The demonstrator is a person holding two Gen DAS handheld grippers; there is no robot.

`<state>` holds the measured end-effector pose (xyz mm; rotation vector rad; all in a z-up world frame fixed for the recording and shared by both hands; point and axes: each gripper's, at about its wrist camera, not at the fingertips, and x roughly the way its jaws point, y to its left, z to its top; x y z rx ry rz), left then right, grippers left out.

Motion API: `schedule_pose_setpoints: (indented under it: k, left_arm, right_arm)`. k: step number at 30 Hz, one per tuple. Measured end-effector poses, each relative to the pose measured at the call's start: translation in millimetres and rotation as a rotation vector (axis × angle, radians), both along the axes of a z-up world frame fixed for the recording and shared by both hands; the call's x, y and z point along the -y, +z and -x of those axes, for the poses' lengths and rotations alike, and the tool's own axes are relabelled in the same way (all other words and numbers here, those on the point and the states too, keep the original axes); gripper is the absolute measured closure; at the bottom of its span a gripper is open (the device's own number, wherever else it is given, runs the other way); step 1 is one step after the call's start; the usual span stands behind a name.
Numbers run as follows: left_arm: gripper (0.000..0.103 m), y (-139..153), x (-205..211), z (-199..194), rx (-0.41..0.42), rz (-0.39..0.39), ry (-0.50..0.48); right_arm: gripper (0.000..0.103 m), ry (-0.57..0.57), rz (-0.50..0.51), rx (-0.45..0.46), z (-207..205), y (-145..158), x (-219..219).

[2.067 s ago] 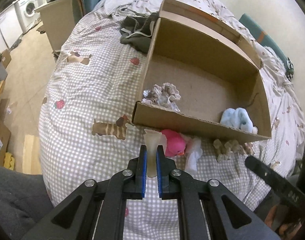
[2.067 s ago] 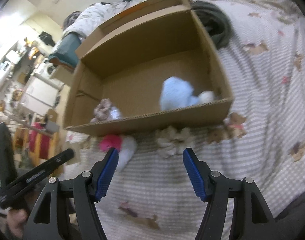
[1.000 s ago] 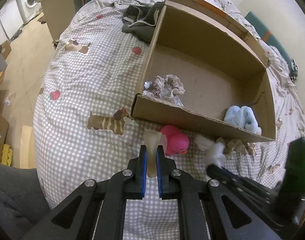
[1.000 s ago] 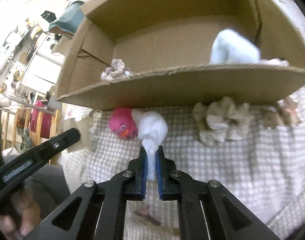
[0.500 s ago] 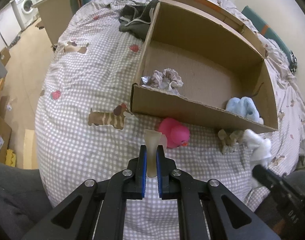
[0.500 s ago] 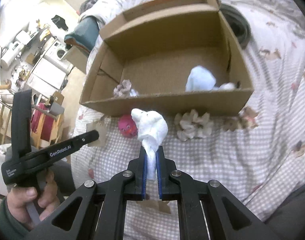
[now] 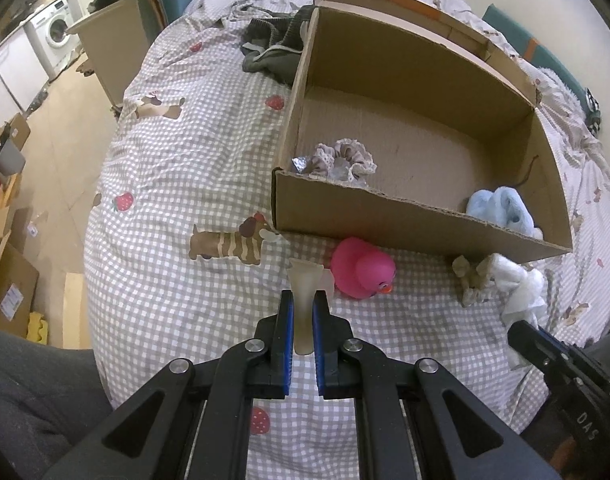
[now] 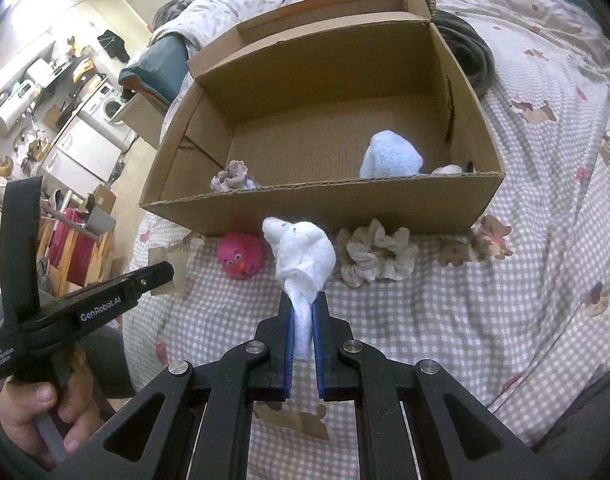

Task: Organize soft objects
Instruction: 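Carry the white cloth into the box and open the right gripper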

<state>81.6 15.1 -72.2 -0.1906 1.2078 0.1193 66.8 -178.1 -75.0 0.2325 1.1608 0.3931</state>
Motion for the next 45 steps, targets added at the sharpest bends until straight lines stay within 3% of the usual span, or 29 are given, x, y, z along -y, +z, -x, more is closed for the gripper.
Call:
schedule_pose_setpoints:
  k: [11, 15, 20, 24, 28, 34, 40, 45]
  left_arm:
    - [0.095, 1.3, 4.7, 0.8, 0.018, -0.019, -0.016]
    - [0.095, 26.9, 6.2, 10.5, 0.119, -0.019, -0.024]
    - [0.095, 79.7, 13.5, 16.4, 0.277, -0.024, -0.077]
    - [0.095, 109.4, 19.0, -4.1, 0.349, -0.029, -0.131]
    - [0.095, 118.9, 20.4, -34.9, 0.38, -0.036, -0.158]
    - [0.095, 106.0, 21.7, -78.3, 0.343, -0.014, -0.148]
    - [0.095, 66.3, 30.0, -97.7, 0.3, -0.029, -0.161]
    - [0.095, 38.5, 34.1, -99.4, 0.243, -0.04, -0.175]
  right_arm:
    - [0.093, -0.006, -0.008, -0.005, -0.4, -2.8, -0.3]
    - [0.093, -0.001, -0.029, 0.011, 2.8, 4.7, 0.3]
    - [0.093, 0.02, -0.093, 0.103, 9.8, 41.9, 6.4]
    - [0.093, 0.031, -0.108, 0.184, -5.2, 73.7, 12.3]
    - [0.093, 0.033, -0.103, 0.26, -30.3, 93.1, 18.5]
    - [0.093, 0.006, -0.063, 0.304, -70.1, 86.1, 27.7]
    - [0.093, -0.061, -0.05, 0.202, -86.8, 46.0, 36.2]
    - [0.093, -0.046, -0.022, 0.209, -90.1, 41.6, 29.8]
